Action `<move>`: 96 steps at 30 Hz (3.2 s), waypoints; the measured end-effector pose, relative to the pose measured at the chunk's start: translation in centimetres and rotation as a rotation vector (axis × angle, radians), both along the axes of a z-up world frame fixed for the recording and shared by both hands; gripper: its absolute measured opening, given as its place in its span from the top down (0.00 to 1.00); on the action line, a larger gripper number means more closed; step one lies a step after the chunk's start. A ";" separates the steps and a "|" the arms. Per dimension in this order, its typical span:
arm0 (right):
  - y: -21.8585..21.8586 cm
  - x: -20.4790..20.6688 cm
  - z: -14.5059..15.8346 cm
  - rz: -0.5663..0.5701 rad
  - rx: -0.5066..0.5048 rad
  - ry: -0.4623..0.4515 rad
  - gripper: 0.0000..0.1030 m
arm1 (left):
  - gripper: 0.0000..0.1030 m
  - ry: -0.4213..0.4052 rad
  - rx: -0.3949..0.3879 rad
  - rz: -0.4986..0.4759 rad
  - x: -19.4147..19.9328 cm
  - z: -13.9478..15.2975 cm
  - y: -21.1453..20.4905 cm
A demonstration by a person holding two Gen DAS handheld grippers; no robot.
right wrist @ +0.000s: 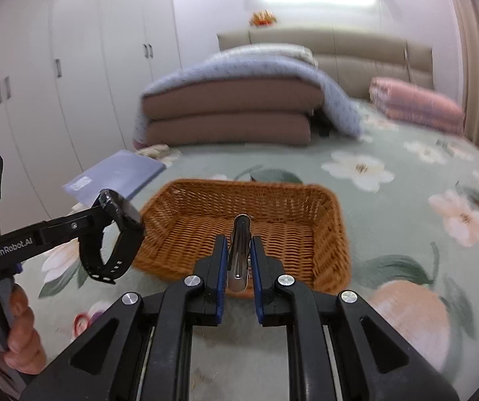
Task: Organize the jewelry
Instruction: 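Carry the watch and clip into the wicker basket and open both tools, then grasp the red string bracelet with the left tool while the right tool grasps the light blue clip, then carry the red bracelet and blue clip into the basket and open both tools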
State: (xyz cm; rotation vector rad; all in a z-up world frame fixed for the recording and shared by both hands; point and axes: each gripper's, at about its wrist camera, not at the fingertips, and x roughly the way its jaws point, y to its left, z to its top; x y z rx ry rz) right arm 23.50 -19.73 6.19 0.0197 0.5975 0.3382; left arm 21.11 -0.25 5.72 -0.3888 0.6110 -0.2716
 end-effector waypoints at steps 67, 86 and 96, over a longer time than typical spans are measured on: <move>5.7 -15.9 -10.7 0.335 -0.164 0.065 0.64 | 0.62 0.218 0.101 0.079 -11.8 -11.6 8.8; 5.9 -15.0 -11.9 0.294 -0.211 0.142 0.81 | 0.76 0.207 0.286 0.054 -11.6 -11.4 6.0; 6.0 -15.7 -12.3 0.103 -0.131 0.226 0.81 | 0.76 0.204 0.300 0.047 -11.7 -11.2 5.7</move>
